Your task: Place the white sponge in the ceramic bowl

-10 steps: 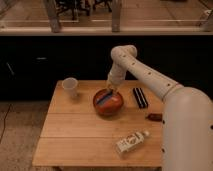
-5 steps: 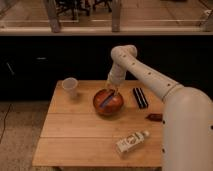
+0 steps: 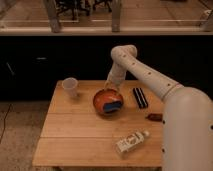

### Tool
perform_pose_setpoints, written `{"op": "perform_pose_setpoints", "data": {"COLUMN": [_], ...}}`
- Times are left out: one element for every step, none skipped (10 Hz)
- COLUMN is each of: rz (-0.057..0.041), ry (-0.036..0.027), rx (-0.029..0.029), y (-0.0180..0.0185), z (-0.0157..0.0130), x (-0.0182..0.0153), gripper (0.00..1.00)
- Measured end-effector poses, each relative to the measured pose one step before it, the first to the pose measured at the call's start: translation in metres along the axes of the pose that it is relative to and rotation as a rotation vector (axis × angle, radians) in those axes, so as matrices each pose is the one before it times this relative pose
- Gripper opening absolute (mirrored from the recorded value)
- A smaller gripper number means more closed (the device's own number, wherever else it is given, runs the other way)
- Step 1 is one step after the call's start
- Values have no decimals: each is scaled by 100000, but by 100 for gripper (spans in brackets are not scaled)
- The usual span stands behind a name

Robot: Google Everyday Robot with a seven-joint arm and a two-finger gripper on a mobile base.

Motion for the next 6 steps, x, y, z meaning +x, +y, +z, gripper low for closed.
{"op": "perform_pose_setpoints", "data": {"rz": [-49, -60, 41, 21, 0, -97], "ry": [25, 45, 60, 105, 52, 114], "rx": [-62, 22, 23, -12, -18, -58], "y": [23, -12, 1, 16, 9, -7], "z": [4, -8, -17, -24, -8, -16], "x": [-5, 9, 31, 51, 19, 4], "gripper": [45, 41, 36, 35, 35, 35]}}
